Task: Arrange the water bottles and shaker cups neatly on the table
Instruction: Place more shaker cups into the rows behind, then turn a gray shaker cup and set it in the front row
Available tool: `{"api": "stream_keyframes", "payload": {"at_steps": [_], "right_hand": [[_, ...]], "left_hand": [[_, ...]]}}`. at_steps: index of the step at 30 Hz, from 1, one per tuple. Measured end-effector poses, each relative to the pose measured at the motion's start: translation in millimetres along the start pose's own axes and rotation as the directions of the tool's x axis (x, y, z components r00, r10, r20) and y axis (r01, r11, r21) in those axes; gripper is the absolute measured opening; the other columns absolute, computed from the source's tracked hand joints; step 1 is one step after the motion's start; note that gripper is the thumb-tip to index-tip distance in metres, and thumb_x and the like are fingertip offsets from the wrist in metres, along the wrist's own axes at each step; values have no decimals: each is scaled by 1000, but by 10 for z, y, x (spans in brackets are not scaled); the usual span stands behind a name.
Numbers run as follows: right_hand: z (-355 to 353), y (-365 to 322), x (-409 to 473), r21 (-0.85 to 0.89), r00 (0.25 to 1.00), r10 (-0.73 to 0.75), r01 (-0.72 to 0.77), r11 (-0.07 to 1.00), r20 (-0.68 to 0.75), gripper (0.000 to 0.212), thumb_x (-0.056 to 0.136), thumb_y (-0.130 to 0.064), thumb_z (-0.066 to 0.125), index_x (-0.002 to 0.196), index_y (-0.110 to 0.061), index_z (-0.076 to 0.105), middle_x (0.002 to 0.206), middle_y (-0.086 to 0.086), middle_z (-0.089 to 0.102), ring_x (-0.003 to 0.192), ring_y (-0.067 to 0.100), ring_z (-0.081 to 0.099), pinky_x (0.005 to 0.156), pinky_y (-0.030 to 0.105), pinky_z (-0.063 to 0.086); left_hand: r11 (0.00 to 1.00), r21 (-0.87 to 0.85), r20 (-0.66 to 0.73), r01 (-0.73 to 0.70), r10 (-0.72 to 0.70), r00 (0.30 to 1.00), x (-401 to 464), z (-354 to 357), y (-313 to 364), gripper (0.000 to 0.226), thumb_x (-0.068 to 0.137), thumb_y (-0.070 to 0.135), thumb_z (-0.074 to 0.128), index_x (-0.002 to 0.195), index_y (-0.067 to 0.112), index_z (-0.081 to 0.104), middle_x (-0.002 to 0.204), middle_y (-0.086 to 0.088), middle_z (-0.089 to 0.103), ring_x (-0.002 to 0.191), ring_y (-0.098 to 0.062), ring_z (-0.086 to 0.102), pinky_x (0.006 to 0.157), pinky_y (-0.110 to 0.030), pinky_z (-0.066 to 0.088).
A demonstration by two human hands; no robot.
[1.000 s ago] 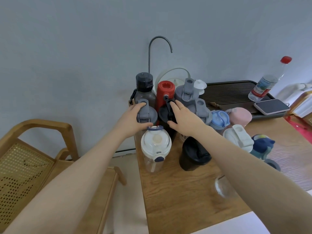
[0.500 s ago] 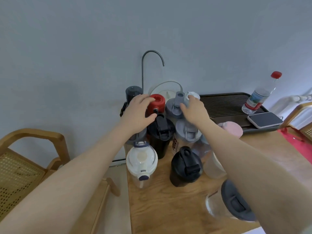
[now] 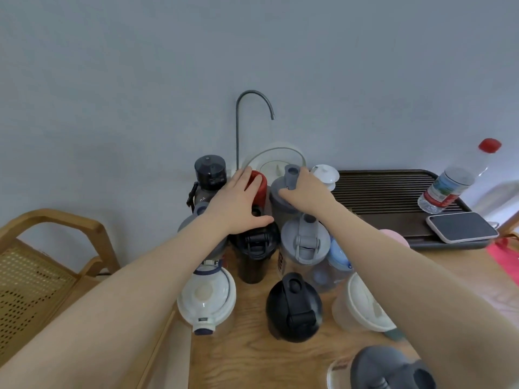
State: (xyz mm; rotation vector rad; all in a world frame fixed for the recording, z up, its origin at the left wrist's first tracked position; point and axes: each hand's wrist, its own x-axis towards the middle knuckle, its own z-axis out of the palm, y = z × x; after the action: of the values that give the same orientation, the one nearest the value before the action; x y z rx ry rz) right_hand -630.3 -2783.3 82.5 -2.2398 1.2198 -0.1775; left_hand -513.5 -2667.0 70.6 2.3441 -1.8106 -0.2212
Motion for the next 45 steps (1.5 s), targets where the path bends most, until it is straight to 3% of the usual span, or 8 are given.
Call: {"api": "stream_keyframes", "payload": {"at_steps": [6,11,15,21,25,28,37,45], "right_hand": [[-10,161,-102,31,998,-59,58,998,28,34,81,-19,53,110,-3,44,94,13,51,87,32,53,76,41,45],[52,214,-180,-59,996,-87,87,994,10,49,86,-30,55,120,2,39,119,26,51,109,40,50,92,49,44],[-102,200,-394,-37,998,-54,52,998,-44,65,87,-39,55,133,1,31,133,24,45,119,38,45,94,43,41],[-560,271,-1437,62,985,-161,157,986,64,42,88,-35,55,127,-19,50,125,2,60,114,15,55,94,24,41],[-594,576,-2278,-185,973,-114,152,971,198,48,78,-41,67,120,-20,56,111,-9,59,101,8,53,77,8,36],[-392,837,-2691,-415,979,5,81,906,202,78,65,-59,69,131,-27,41,132,-8,45,114,13,46,92,25,40],[-40,1239,-2781,-336,988,-128,149,930,84,74,57,-60,70,115,-29,36,116,-7,40,89,18,56,74,37,55],[100,1143,-2577,79,801,-460,468,880,382,94,62,-43,79,136,-31,22,141,-8,32,118,10,47,98,29,45]], "left_hand": [[1000,-13,-7,-10,10,1000,-25,5,42,93,80,56,54,145,14,5,157,-11,-1,143,-27,-2,115,-40,10],[999,-38,9,-12,12,1000,-63,-25,74,87,83,53,52,145,14,6,157,-11,1,144,-26,-2,116,-39,9],[997,-76,56,-26,31,998,-159,-118,150,84,85,49,51,145,14,5,157,-10,-1,144,-25,-5,115,-38,7],[944,-202,81,-260,281,956,-499,-324,620,68,88,40,52,143,17,20,156,-4,10,143,-19,-1,115,-35,6],[854,-249,132,-457,498,857,-822,-232,1010,73,83,39,59,143,17,22,153,-2,21,142,-16,10,113,-29,12],[827,-304,213,-473,543,812,-1042,-16,1171,77,82,38,62,143,20,19,150,0,28,134,-15,29,108,-30,26],[810,-535,293,-242,447,845,-1693,805,1324,102,67,45,75,143,30,9,150,10,20,135,-6,26,110,-26,28],[735,-675,19,-70,112,994,-2168,980,1347,98,47,39,87,124,46,27,128,27,33,118,14,35,91,-1,32]]}}
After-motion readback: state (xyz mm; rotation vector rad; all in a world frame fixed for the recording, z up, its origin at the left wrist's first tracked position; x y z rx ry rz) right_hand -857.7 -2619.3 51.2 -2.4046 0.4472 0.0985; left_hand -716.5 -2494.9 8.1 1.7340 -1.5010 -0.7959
